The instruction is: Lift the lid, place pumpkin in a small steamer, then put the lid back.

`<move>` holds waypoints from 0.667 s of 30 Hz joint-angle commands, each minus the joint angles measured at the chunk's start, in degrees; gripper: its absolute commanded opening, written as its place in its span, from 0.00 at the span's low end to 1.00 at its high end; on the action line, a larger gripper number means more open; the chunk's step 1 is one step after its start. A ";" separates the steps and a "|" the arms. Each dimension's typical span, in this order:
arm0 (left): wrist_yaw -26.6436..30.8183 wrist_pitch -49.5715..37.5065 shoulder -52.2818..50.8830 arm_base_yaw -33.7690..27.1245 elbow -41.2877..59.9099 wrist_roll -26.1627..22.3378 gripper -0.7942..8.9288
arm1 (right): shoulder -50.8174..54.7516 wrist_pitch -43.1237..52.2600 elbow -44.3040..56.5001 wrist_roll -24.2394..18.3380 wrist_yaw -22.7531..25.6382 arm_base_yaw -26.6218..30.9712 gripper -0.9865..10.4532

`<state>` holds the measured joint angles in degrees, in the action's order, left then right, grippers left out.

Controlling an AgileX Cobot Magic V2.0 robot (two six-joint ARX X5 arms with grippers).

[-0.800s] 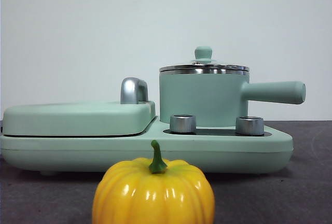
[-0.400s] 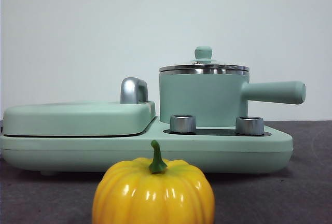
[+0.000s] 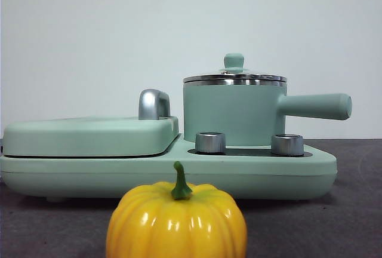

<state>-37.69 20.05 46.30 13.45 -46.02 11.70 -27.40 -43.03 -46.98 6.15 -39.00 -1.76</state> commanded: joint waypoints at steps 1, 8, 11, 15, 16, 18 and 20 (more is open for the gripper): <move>0.00 -3.98 2.38 1.03 -1.46 4.04 0.53 | -0.20 0.55 -0.72 -0.50 -0.11 -0.04 0.47; 0.09 -5.01 13.44 5.49 -8.59 3.72 0.57 | -0.20 0.52 -0.72 -0.15 -0.20 -0.04 0.47; 0.42 -4.37 19.56 7.74 -13.66 2.27 0.57 | -0.20 0.50 -0.72 -0.13 -0.22 -0.04 0.47; 0.50 -2.86 28.46 10.80 -21.59 -0.50 0.57 | -0.20 0.55 -0.72 1.31 -0.22 -0.04 0.47; 0.87 -1.55 31.19 11.74 -24.44 -2.01 0.57 | -0.20 0.55 -0.72 1.79 -0.22 -0.04 0.47; 2.62 1.27 35.34 13.22 -29.07 -4.57 0.57 | -0.20 0.55 -0.72 2.45 -0.22 -0.04 0.47; 5.92 4.17 39.91 14.99 -34.16 -7.82 0.57 | -0.20 0.57 -0.72 2.43 -0.20 -0.04 0.47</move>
<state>-32.88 23.88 83.96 27.66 -77.17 8.38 -27.40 -43.03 -46.98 7.77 -39.05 -1.76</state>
